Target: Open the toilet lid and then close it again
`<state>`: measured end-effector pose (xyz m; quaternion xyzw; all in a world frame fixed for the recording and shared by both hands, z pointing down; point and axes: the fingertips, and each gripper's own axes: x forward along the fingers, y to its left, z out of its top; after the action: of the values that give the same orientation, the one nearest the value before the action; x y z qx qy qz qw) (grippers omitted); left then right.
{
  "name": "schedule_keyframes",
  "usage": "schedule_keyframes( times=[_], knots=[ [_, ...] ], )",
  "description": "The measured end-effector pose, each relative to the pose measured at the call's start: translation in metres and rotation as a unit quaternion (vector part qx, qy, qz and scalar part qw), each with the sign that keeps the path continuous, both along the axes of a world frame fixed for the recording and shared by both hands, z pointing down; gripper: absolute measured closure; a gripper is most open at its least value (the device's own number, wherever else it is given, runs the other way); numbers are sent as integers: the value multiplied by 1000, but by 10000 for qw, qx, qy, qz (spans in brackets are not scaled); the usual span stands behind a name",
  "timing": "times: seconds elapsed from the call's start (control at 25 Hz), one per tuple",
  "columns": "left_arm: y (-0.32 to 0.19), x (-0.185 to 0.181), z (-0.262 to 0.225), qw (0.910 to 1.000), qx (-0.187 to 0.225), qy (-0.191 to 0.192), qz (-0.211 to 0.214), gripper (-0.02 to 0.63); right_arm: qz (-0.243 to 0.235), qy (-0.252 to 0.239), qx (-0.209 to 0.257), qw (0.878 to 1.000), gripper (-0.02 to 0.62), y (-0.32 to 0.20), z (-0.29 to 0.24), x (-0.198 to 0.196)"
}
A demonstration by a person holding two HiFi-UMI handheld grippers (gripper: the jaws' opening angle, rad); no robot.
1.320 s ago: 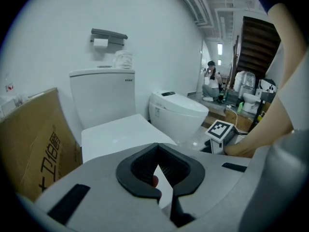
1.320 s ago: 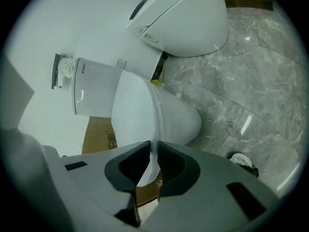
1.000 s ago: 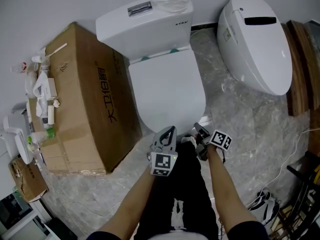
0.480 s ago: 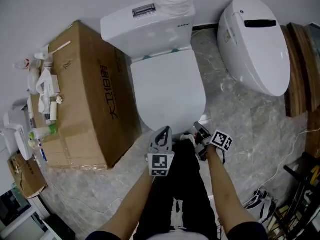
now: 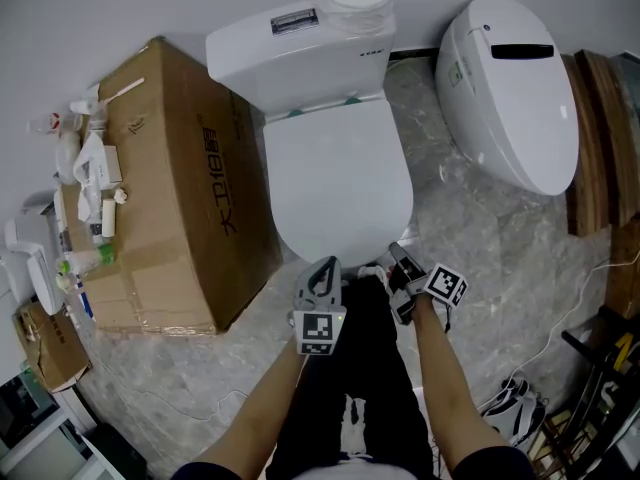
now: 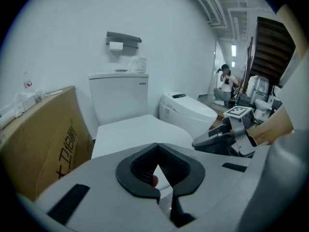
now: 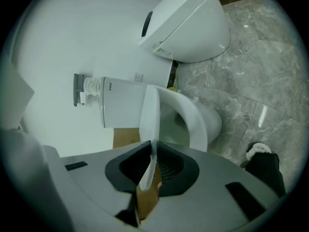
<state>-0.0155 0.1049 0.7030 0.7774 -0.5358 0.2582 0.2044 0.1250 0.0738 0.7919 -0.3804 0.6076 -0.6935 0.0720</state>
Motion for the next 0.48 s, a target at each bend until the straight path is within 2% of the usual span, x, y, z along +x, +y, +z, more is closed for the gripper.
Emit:
schedule_keyframes(
  times=[0.2, 0.36, 0.48],
  knots=[
    [-1, 1, -10, 10000, -11, 62, 19, 601, 35, -128, -28, 9999, 558, -5, -21, -5],
    [-3, 0, -23, 9999, -44, 100, -28, 561, 77, -151, 4, 9999, 558, -11, -38, -5],
    [-8, -3, -39, 9999, -48, 104, -54, 554, 121, -201, -19, 9997, 558, -19, -54, -7]
  ],
)
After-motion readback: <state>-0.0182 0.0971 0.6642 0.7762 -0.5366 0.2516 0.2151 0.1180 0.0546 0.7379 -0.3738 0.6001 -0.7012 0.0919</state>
